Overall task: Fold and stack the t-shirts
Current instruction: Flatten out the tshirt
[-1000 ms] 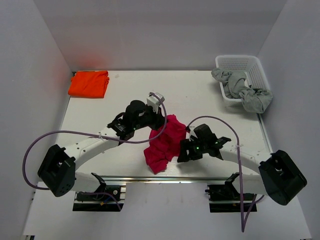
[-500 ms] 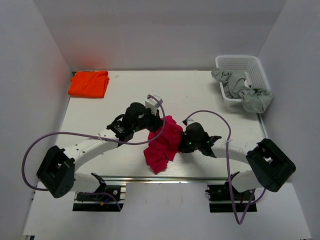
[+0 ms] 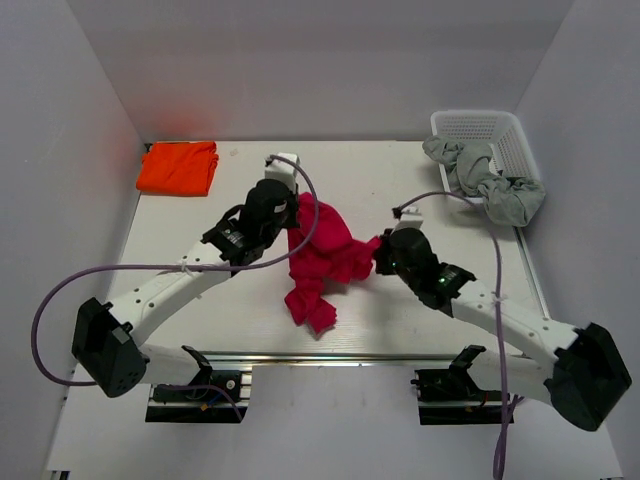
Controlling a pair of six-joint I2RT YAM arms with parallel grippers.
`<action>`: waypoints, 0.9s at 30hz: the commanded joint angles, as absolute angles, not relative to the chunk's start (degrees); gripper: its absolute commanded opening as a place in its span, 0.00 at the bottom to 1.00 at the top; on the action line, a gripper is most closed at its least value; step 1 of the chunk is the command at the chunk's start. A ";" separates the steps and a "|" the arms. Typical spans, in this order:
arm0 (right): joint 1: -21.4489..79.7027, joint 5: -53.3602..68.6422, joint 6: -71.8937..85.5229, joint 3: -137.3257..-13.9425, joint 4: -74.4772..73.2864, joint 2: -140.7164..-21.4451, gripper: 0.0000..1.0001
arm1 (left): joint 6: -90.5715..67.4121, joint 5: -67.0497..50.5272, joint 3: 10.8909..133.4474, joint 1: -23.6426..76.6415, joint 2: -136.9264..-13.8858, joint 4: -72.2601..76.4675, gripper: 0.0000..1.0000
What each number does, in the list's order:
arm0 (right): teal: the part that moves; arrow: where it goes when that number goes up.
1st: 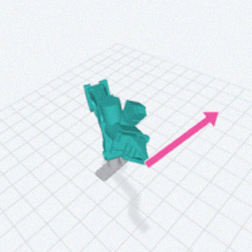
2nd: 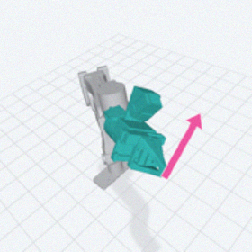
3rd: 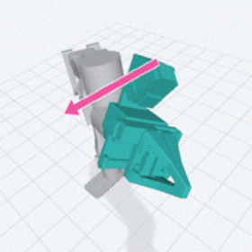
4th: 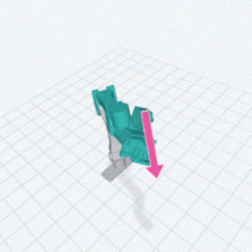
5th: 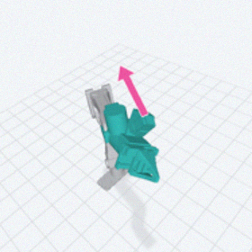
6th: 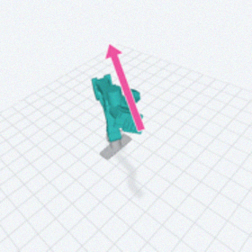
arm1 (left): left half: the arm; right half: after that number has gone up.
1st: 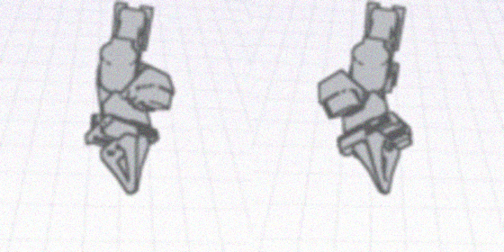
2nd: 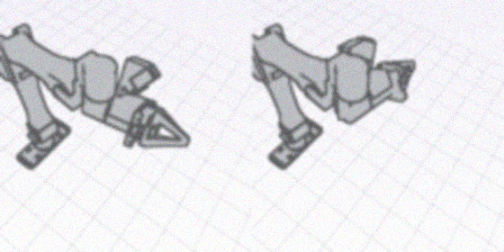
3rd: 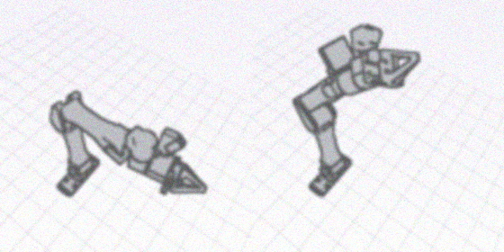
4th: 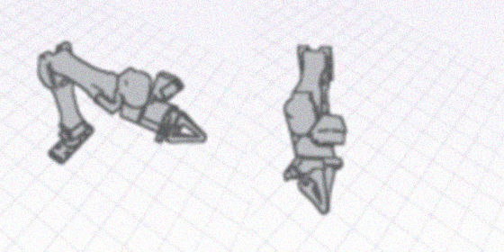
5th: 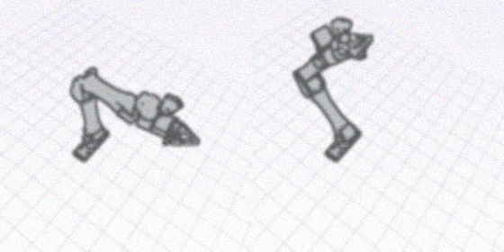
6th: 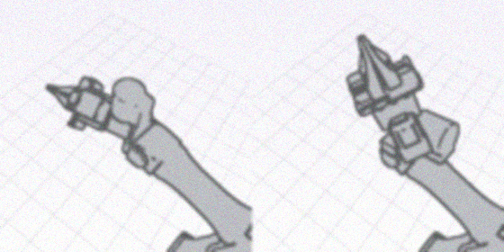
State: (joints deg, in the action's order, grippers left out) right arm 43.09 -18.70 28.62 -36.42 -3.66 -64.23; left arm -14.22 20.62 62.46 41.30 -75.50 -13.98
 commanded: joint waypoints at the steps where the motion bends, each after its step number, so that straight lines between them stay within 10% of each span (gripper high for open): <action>1: 42.71 -37.95 27.42 -42.18 -4.31 -58.90 0.00 | -14.59 36.54 70.55 40.87 -70.67 -17.75 0.00; 11: 40.96 -64.07 6.79 -55.54 10.08 -51.60 0.00 | -9.33 46.76 80.33 40.87 -65.31 -18.73 0.00; 27: 41.13 -36.31 -14.24 -86.30 3.97 -48.87 0.00 | 5.36 4.53 89.28 40.87 -52.21 -18.01 0.00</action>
State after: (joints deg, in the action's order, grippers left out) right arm 41.25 -43.24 -11.53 -80.90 7.55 -49.93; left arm 1.89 16.43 85.52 41.25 -54.72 -17.50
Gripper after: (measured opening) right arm 0.008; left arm 0.025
